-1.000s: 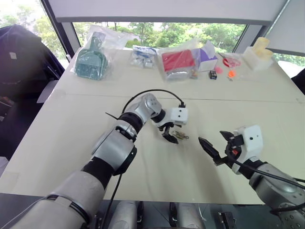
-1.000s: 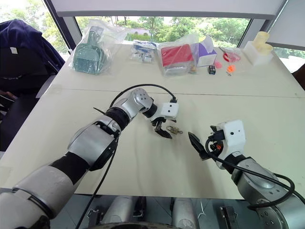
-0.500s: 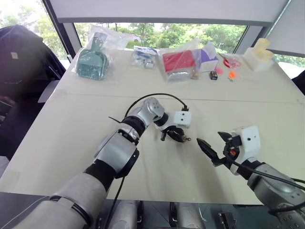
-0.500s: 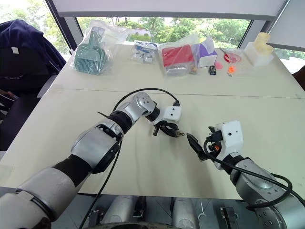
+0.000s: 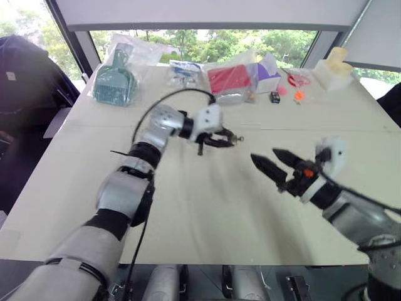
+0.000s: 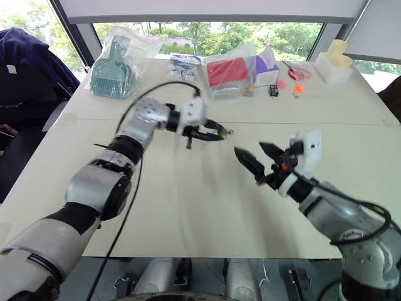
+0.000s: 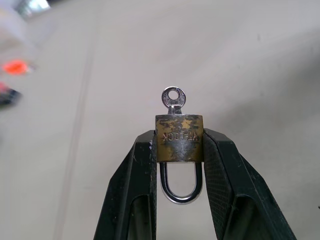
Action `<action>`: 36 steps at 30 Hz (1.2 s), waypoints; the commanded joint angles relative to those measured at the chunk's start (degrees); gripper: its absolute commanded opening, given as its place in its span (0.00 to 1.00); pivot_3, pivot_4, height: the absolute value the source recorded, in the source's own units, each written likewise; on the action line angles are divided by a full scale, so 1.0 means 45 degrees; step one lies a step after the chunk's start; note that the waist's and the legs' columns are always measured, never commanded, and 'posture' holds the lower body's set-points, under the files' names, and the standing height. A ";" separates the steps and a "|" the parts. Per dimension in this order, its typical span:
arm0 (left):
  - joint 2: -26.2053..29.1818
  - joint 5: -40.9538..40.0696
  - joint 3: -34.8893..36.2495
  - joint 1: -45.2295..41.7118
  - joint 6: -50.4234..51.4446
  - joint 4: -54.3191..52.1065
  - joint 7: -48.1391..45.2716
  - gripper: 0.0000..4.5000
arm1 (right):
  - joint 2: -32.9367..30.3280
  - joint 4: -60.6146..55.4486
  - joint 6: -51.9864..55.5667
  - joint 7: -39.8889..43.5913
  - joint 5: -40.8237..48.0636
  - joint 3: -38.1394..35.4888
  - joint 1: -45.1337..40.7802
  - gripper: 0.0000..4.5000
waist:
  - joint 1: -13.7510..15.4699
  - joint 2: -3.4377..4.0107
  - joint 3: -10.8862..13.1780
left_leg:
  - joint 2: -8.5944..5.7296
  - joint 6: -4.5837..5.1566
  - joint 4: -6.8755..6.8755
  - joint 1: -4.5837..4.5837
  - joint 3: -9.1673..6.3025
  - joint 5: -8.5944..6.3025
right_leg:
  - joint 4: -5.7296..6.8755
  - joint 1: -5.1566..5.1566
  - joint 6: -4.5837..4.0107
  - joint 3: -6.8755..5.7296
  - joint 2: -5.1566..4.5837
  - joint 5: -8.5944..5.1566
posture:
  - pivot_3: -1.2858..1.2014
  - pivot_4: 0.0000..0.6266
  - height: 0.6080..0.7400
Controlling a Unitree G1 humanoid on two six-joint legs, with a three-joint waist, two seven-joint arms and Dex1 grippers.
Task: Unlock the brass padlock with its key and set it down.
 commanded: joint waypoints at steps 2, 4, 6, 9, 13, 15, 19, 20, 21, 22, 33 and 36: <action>0.0954 -0.1368 0.0209 0.2482 0.2657 -0.6027 0.0236 0.16 | -0.0385 0.1479 0.0025 0.0300 0.1471 0.0483 -0.1727 1.00 | -0.0052 0.0003 0.0001 | -0.0003 -0.0015 -0.0026 -0.0001 0.0001 0.0009 | -0.0004 -0.0006 0.0011 0.0005 -0.0001 0.0007 | 0.52 0.24 1.00; 0.1275 -0.1430 0.0223 0.3412 0.3422 -0.7929 0.0965 0.16 | -0.0471 0.2320 0.0138 0.0496 0.1734 0.0844 -0.2627 1.00 | -0.0063 0.0004 0.0003 | -0.0006 -0.0029 -0.0030 -0.0006 0.0005 0.0016 | -0.0002 -0.0017 0.0019 0.0008 0.0008 0.0012 | 0.52 0.24 1.00; 0.1396 -0.1344 0.0134 0.4069 0.3822 -0.9266 0.1698 0.16 | -0.0599 0.2943 0.0309 0.0820 0.1776 0.1239 -0.3253 1.00 | 0.0017 0.0003 0.0003 | -0.0011 -0.0042 -0.0029 -0.0009 0.0001 0.0025 | 0.0001 -0.0012 0.0018 0.0004 0.0008 0.0012 | 0.52 0.24 1.00; 0.1475 -0.1317 -0.0114 0.4657 0.4215 -1.0592 0.2514 0.16 | -0.0727 0.3473 0.0575 0.1224 0.1611 0.1807 -0.3832 1.00 | 0.0032 0.0005 0.0002 | -0.0016 -0.0044 -0.0026 -0.0003 -0.0006 0.0026 | -0.0001 0.0003 0.0014 0.0002 0.0006 0.0011 | 0.52 0.24 1.00; 0.1439 -0.1486 -0.0416 0.4904 0.4429 -1.1320 0.3106 0.16 | -0.0695 0.3949 0.0699 0.1571 0.1304 0.2305 -0.4227 1.00 | -0.0007 0.0005 0.0002 | -0.0021 -0.0043 -0.0027 0.0000 0.0003 0.0026 | -0.0002 0.0000 0.0015 0.0002 0.0008 0.0012 | 0.52 0.24 1.00; 0.1446 -0.1588 -0.0539 0.4929 0.4409 -1.1441 0.3238 0.16 | -0.0576 0.4120 0.0681 0.1619 0.1216 0.2451 -0.4376 1.00 | -0.0009 0.0006 0.0001 | -0.0019 -0.0044 -0.0028 0.0001 0.0004 0.0026 | 0.0001 -0.0002 0.0017 0.0001 0.0014 0.0012 | 0.52 0.24 1.00; 0.1578 -0.1867 -0.0727 0.4973 0.4403 -1.1529 0.3221 0.16 | -0.0181 0.4397 0.0458 0.1514 0.1261 0.2423 -0.4592 0.88 | -0.0010 0.0005 0.0001 | -0.0018 -0.0045 -0.0027 0.0001 0.0006 0.0028 | 0.0003 -0.0002 0.0019 -0.0001 0.0022 0.0014 | 0.52 0.24 1.00; 0.1613 -0.1917 -0.0755 0.4962 0.4375 -1.1532 0.3220 0.16 | -0.0113 0.4445 0.0424 0.1504 0.1261 0.2389 -0.4603 0.83 | -0.0004 0.0006 0.0001 | -0.0018 -0.0045 -0.0028 0.0002 0.0006 0.0029 | 0.0004 -0.0002 0.0020 -0.0001 0.0022 0.0014 | 0.52 0.24 1.00; 0.1640 -0.1956 -0.0774 0.4947 0.4365 -1.1539 0.3220 0.16 | -0.0049 0.4481 0.0391 0.1490 0.1269 0.2355 -0.4607 0.72 | -0.0003 0.0005 0.0001 | -0.0018 -0.0046 -0.0027 0.0001 0.0006 0.0029 | 0.0003 -0.0002 0.0021 -0.0001 0.0022 0.0014 | 0.52 0.24 1.00; 0.1680 -0.2006 -0.0785 0.4951 0.4381 -1.1583 0.3215 0.16 | 0.0051 0.4486 0.0337 0.1431 0.1329 0.2306 -0.4587 0.58 | -0.0003 0.0005 0.0001 | -0.0019 -0.0046 -0.0027 0.0001 0.0007 0.0029 | 0.0003 -0.0002 0.0021 -0.0002 0.0023 0.0014 | 0.52 0.24 1.00; 0.2082 -0.2123 -0.0940 0.4862 0.3907 -1.1608 0.3456 0.16 | 0.0808 0.4299 0.0260 0.0788 0.2001 0.2117 -0.4225 0.00 | -0.0009 0.0006 0.0001 | -0.0018 -0.0047 -0.0028 0.0001 0.0010 0.0030 | 0.0003 -0.0002 0.0023 -0.0002 0.0027 0.0015 | 0.52 0.24 1.00; 0.2088 -0.1807 -0.0951 0.4761 0.3252 -1.1481 0.3914 0.16 | 0.0977 0.4194 0.0297 0.0466 0.2165 0.2218 -0.4048 0.00 | -0.0001 0.0006 0.0002 | -0.0018 -0.0048 -0.0028 0.0001 0.0010 0.0030 | 0.0003 -0.0001 0.0023 -0.0002 0.0027 0.0015 | 0.52 0.24 1.00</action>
